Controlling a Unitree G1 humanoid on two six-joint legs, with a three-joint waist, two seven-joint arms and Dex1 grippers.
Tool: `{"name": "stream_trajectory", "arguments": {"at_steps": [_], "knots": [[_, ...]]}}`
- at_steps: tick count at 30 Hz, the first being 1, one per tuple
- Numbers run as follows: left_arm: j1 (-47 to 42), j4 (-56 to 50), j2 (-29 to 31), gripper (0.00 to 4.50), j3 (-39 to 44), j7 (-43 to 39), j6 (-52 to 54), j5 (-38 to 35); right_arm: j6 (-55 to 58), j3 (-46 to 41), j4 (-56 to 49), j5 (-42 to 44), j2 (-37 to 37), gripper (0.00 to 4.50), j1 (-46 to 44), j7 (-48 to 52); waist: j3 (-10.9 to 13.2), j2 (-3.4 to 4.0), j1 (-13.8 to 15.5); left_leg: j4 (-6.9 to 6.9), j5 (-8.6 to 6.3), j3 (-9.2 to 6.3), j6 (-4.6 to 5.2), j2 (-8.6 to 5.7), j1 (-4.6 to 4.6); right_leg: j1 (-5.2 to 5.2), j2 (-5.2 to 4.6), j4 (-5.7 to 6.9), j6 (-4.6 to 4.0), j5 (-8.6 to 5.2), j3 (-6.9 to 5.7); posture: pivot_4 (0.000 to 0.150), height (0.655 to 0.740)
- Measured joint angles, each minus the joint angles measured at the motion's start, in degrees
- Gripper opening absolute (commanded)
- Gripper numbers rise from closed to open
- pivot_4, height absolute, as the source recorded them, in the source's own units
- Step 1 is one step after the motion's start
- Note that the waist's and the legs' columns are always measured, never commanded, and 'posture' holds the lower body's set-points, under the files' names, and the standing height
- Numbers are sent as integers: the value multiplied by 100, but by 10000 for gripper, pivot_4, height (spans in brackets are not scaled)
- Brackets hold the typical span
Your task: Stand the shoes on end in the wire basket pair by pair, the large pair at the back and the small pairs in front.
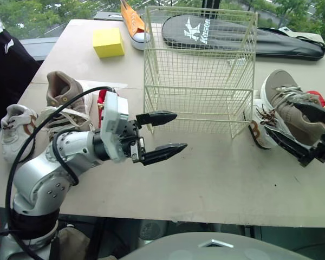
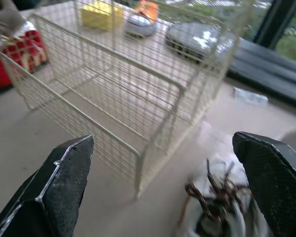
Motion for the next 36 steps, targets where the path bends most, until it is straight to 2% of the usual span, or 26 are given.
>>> {"name": "stream_trajectory", "arguments": {"at_steps": [7, 11, 20, 21, 23, 26, 32, 36], "knots": [[-512, 198, -154, 45000, -368, -91, 121, 150, -698, 524, 606, -1260, 279, 44665, 657, -16, 0, 0, -50, 1, 0, 5, 0, 0, 4, 0, 4, 0, -2, -2, 8, 1500, 7400], [-562, 227, -313, 45000, -401, -12, 132, 167, -839, 757, 800, -1491, 317, 44665, 797, 84, 1, 0, -52, 0, 0, 0, 0, 1, 1, -1, 4, -1, 0, -2, 4, 1500, 7400], [-582, 236, -471, 45000, -403, 57, 206, 257, -899, 845, 838, -1472, 548, 44665, 703, -152, 1, 0, -53, 1, 0, 1, 0, 0, 1, 0, 4, -1, 1, -2, 5, 1500, 7400], [-594, 238, -510, 45000, -403, 56, 208, 261, -937, 628, 837, -1374, 776, 44665, 633, -265, 1, 0, -36, 1, 0, -2, 0, 0, -2, 0, 4, -1, 1, -2, 2, 1500, 7400], [-662, 246, -571, 45000, -407, 50, 220, 254, -1016, 289, 842, -1344, 754, 44665, 701, -330, 1, 1, -5, 2, 0, 1, 0, -1, -1, 0, 2, -1, 2, -2, 5, 1500, 7400], [-691, 246, -630, 45000, -427, 51, 249, 250, -1020, 243, 952, -1471, 678, 44665, 731, -337, 1, 1, 6, 2, 0, 3, 0, -1, 0, 0, 2, -1, 1, -3, 6, 1500, 7400], [-803, 218, -742, 45000, -539, 186, 417, 202, -1087, 545, 2001, -2115, 508, 44665, 422, -362, 1, 3, 0, 3, 0, 5, 0, -3, 2, 0, 3, 1, 1, -2, 10, 1500, 7400], [-831, 154, -768, 45000, -567, 298, 474, 152, -1184, 1124, 2741, -2384, 454, 44665, -83, -244, 1, 4, -25, 3, 0, 6, 0, -2, 4, 0, 5, 2, 1, -2, 12, 1500, 7400]]}}
